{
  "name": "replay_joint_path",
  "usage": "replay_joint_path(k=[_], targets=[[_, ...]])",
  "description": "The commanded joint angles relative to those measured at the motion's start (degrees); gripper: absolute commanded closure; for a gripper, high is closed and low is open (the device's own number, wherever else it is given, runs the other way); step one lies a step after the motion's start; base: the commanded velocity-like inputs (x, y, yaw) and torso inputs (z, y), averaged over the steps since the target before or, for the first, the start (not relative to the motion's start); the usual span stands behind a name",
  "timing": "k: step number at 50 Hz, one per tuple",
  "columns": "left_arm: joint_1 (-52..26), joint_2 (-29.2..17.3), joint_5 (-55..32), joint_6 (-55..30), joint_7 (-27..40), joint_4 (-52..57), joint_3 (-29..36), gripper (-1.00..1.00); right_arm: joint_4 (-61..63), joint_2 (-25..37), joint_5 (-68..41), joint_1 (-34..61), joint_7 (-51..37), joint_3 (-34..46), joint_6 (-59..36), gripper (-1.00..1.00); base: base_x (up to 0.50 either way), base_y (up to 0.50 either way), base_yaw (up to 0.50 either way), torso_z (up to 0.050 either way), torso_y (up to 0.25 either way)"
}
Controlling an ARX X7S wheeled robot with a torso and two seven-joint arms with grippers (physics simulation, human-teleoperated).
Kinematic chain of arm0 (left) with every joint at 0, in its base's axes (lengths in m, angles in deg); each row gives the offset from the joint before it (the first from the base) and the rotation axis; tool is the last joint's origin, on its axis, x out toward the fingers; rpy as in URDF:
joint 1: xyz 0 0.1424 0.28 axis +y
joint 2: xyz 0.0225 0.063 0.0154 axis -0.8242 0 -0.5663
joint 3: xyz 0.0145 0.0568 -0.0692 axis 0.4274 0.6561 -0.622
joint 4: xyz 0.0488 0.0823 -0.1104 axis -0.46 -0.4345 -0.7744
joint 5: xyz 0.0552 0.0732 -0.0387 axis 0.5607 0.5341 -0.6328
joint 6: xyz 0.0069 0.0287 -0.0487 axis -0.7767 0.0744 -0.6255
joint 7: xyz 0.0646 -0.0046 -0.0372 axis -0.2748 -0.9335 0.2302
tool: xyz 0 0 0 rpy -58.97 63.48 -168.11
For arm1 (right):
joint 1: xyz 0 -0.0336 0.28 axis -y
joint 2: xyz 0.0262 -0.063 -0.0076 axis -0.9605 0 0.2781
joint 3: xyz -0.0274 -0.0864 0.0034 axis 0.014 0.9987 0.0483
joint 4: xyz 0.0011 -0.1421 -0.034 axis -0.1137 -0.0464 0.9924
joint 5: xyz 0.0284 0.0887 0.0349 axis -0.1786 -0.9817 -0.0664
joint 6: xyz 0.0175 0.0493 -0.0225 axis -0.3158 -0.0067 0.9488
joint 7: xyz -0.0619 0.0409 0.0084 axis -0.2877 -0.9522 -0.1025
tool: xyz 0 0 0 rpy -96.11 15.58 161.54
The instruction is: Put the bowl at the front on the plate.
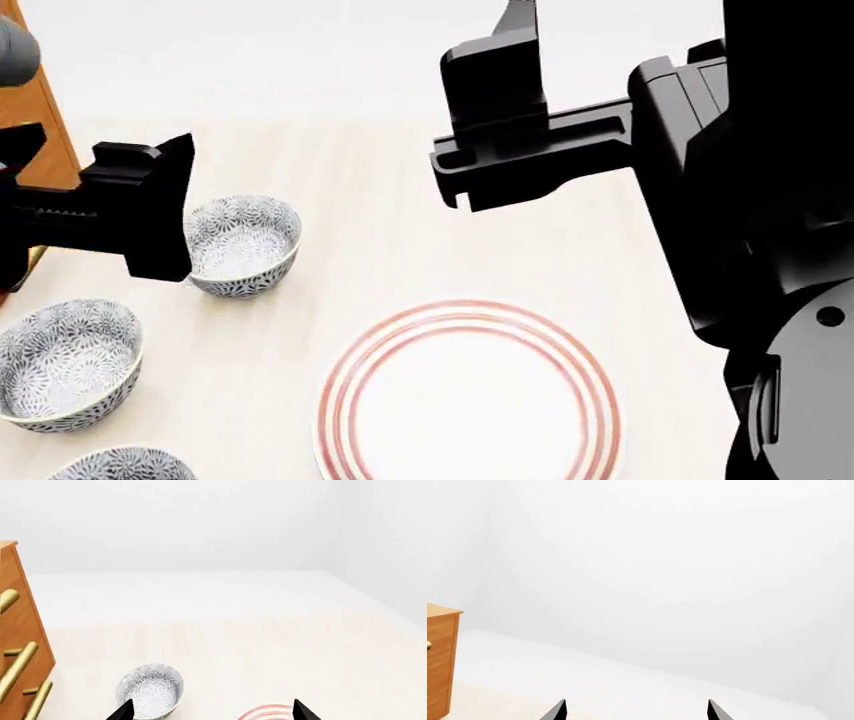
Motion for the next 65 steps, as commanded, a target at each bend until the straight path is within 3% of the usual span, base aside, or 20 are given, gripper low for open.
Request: replay_joint_path(k=[1,27,34,35,40,65], targets=[[2.2,-1.3,-3.9,1.4,3.1,-1.3,2.8,-1.0,0.5,0.6,0.0,-0.6,0.1,0.3,0.6,-1.0,0.0,0.0,0.0,0.0,0.0],[8.1,-2.6,-4.3,2.8,2.5,-1.9,6.2,-1.0,0.9,1.5,0.0,-0.8,0.1,1.0,2.0,-1.0,0.0,0.0,0.0,0.0,0.0],[9.8,-2.9,-2.9,2.8,2.3,-1.3,7.0,-1.0,0.3,1.4,0.6,-0.1,1.0,1.6,1.8,-1.0,0.0,0.0,0.0,0.0,0.0],[12.8,-2.8,0.1,2.4,0.1,0.1,6.2,-1.0,0.2,1.4,0.6,0.0,1.1,1.6,1.8,-1.0,0.0,0.0,0.0,0.0,0.0],[11.4,-3.4,-2.5,2.8,1.9,-0.8,7.7,-1.0,0.2,1.4,1.1,-0.2,1.5,1.9,1.9,-1.0,0.0,0.0,0.0,0.0,0.0],[22.2,-4.8,6.6,2.4,-4.0,1.7,9.2,-1.0,0.5,2.2,0.7,-0.1,1.3,2.9,2.9,-1.0,0.0,0.0,0.0,0.0,0.0]])
